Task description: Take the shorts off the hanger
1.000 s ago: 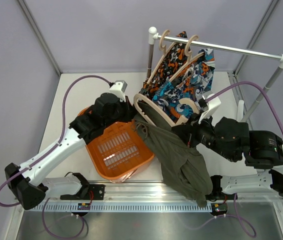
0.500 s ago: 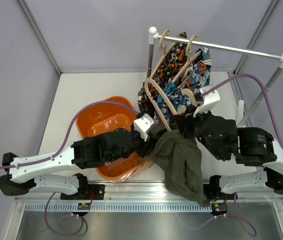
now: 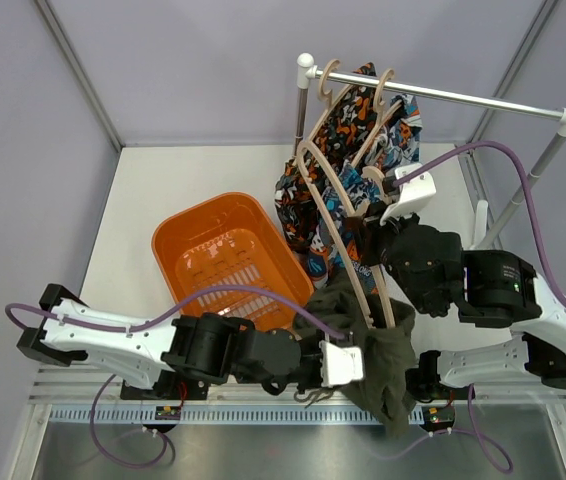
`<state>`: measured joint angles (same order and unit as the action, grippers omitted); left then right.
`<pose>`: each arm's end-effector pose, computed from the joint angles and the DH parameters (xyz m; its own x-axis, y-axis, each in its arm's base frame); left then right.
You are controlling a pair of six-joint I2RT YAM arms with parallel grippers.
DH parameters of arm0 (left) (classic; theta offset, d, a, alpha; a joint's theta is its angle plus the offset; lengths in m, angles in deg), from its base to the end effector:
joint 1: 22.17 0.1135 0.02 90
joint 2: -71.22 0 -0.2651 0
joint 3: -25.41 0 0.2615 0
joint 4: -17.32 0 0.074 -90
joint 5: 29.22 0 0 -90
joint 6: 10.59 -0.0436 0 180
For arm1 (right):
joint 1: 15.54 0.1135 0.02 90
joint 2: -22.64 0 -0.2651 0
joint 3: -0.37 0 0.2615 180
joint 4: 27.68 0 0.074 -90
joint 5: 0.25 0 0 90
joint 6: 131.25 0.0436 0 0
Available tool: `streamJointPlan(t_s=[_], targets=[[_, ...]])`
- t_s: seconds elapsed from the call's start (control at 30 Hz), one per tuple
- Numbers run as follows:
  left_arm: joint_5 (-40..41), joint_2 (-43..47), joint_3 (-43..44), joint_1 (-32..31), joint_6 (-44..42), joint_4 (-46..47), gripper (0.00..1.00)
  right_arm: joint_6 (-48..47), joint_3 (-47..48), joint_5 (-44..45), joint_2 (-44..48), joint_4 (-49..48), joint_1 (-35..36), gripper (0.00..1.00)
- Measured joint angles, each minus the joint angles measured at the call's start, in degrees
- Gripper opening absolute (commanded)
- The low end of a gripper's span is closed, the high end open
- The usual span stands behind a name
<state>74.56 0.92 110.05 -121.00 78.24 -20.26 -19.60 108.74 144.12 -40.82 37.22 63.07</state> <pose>-0.0344 -0.2890 0.3819 0.0808 0.3912 -0.9167 0.9919 0.0592 0.1127 0.0703 0.1696 0.5013 -0.2178 0.0072 -0.9760 -0.3657 0.9265 0.0885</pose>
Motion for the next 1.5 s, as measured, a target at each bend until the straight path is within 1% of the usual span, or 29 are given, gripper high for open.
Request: streamJointPlan(t_s=[0.2,0.33,0.5,0.63,0.73,0.83,0.9,1.0,1.1,1.17,1.27,1.37,1.43,1.5], targets=[[-2.16,-1.51,4.04,-3.58,-1.95,-0.9,0.0,-3.45,3.58,2.14,-1.03,-1.42,-0.79,0.0],[-1.92,-1.44,4.44,-3.8,-2.29,-1.64,0.0,-7.69,7.91,4.92,-2.36,-4.07,-1.11,0.0],[0.24,-0.22,4.44,-3.87,-2.62,-2.64,0.0,-10.97,12.22,5.46,-2.16,-5.6,-1.22,0.0],[4.96,4.11,4.44,-3.87,-3.52,-2.82,0.0,-12.13,13.4,5.57,0.15,-6.47,-1.27,0.0],[10.69,8.31,5.25,-3.87,-4.87,-2.56,0.0,-12.83,14.8,8.07,1.75,-5.95,-1.31,0.0],[18.16,10.43,9.25,-3.85,-7.91,-1.7,0.0,-12.87,17.05,10.95,2.49,-4.5,-1.36,0.0],[22.97,10.67,13.33,-3.87,-11.32,-0.2,0.0,-12.46,18.6,12.46,2.73,-2.91,-1.38,0.0],[29.31,10.69,18.86,-3.87,-17.97,5.79,0.0,-10.69,19.69,14.14,2.54,0.66,-1.4,0.0],[34.49,10.78,23.58,-3.87,-26.43,14.36,0.0,-6.49,19.52,14.99,1.79,6.25,-1.42,0.0],[37.09,10.84,26.05,-3.87,-33.81,21.66,0.0,-3.3,18.12,14.8,1.55,9.64,-1.42,0.0],[39.32,10.38,28.68,-3.87,-45.18,32.5,0.0,2.14,15.17,13.42,1.36,14.82,-1.44,0.0],[40.98,8.59,32.85,-3.32,-55.01,40.98,0.0,7.34,12.85,11.85,0.83,19.98,-1.46,0.0],[41.57,7.26,35.43,-2.34,-59.54,44.59,0.0,10.12,12.15,10.86,0.37,22.47,-1.46,0.0],[42.18,7.54,34.93,-1.86,-62.05,47.01,0.0,12.13,11.56,10.29,0.13,23.71,-1.49,0.0]])
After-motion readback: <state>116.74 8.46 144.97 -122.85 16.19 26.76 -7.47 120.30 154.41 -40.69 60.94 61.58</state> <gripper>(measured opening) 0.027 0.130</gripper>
